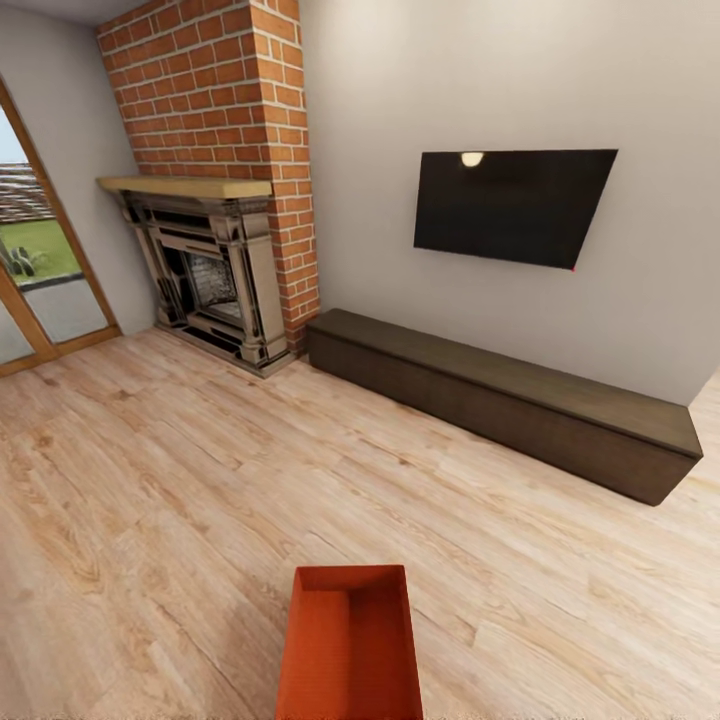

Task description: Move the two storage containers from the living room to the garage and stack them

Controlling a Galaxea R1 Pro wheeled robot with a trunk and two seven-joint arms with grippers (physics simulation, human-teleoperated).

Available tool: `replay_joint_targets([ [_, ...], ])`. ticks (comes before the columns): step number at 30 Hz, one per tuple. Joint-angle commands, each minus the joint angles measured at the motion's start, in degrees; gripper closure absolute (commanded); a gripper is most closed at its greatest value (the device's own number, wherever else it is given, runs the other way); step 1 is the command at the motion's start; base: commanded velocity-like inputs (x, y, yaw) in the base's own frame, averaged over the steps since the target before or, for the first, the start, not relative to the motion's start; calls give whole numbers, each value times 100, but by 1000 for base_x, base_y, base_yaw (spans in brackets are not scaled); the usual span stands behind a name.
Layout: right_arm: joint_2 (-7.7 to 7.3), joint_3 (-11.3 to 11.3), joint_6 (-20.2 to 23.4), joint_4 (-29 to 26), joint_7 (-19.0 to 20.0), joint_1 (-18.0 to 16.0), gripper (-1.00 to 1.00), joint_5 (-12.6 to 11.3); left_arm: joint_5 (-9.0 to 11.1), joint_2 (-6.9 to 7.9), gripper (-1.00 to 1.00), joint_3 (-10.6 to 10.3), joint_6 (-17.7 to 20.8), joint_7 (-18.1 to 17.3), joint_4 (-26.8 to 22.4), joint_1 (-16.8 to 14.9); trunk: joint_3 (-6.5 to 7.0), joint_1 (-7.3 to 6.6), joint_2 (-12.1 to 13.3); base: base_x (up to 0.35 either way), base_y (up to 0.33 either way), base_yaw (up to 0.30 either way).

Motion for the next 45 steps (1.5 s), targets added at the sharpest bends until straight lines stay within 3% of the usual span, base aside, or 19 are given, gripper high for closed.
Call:
replay_joint_targets([
  [1, 5, 48, -26, 18, -5, -6, -100, -51, 44, 0, -100, -20, 15, 16, -1, -3, -15, 0, -5, 0, 0, 0],
  [45, 10, 52, -26, 18, 4, -3, -100, -42, 30, 7, -100, -20, 13, 16, -3, -3, -426, 0, -5, 0, 0, 0],
])
